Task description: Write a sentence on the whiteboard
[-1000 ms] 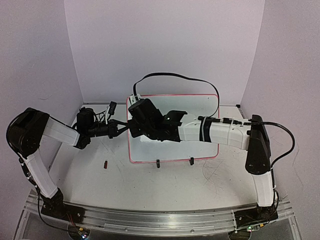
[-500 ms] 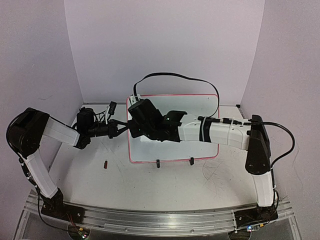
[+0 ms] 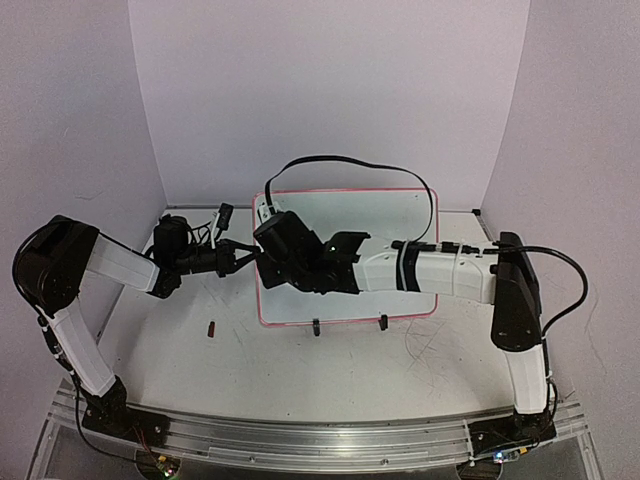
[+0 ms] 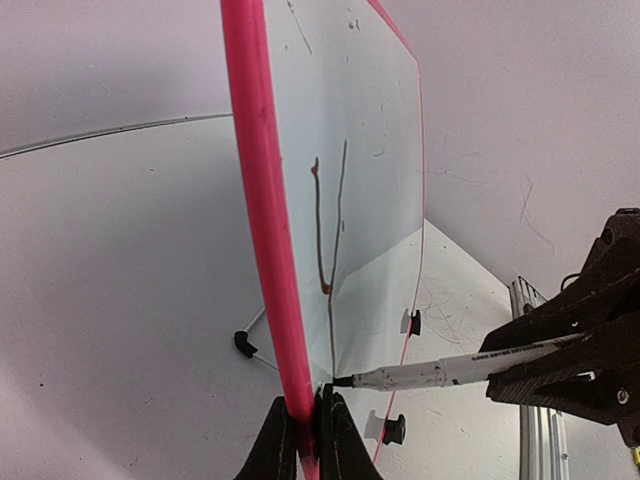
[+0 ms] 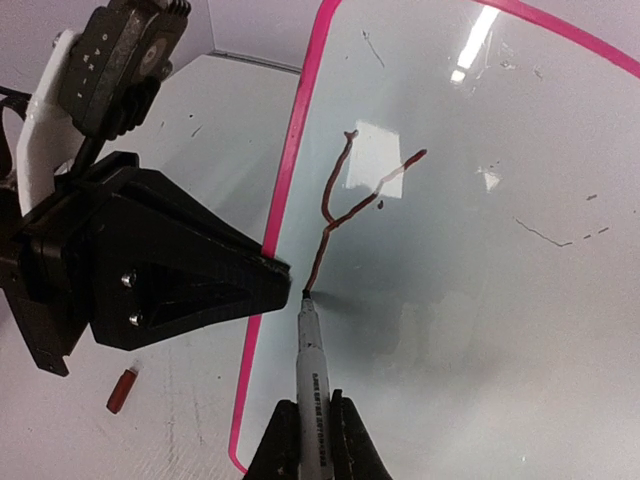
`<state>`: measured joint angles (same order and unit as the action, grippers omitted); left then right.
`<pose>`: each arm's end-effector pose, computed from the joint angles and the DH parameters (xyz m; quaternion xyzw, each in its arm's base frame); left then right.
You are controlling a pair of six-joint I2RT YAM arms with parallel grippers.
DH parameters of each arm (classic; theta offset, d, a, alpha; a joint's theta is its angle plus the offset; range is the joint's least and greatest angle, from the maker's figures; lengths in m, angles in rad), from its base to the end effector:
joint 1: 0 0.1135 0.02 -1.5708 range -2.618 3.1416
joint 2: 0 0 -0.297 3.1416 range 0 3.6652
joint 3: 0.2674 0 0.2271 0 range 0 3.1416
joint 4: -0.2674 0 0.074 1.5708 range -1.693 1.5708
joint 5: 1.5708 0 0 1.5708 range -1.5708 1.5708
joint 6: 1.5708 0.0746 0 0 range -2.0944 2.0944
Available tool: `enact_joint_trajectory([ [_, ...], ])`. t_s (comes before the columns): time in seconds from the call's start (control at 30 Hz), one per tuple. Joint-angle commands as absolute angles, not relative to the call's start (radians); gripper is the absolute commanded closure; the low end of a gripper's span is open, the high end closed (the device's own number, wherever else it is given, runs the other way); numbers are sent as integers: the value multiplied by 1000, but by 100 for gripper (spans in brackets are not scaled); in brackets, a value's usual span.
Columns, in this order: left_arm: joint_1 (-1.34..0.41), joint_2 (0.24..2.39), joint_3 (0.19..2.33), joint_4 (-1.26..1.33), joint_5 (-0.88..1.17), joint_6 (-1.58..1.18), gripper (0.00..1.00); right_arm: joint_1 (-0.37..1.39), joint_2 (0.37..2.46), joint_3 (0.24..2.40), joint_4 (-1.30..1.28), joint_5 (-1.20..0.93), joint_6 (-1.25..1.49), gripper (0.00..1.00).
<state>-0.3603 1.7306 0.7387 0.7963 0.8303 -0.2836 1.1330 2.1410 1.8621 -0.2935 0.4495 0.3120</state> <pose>0.3168 -0.1782 0.2320 0.2829 0.6968 -0.4794 0.4523 0.2524 0.4627 0.2844 -0.2437 0.8274 0.1618 0.4795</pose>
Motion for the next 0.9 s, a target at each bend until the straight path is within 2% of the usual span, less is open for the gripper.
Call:
enact_joint_trajectory([
  [0.0, -376, 1697, 732, 814, 811, -207, 100, 1122, 2118, 1848, -317, 462, 336, 100],
  [0.37, -376, 1698, 730, 815, 809, -206, 100, 1125, 2074, 1893, -303, 432, 315, 100],
  [0.63, -376, 1703, 729, 814, 799, -218, 100, 1134, 1866, 1685, -213, 428, 320, 100],
  [0.87, -375, 1696, 723, 801, 781, -212, 100, 1134, 1849, 1654, -181, 466, 236, 100],
])
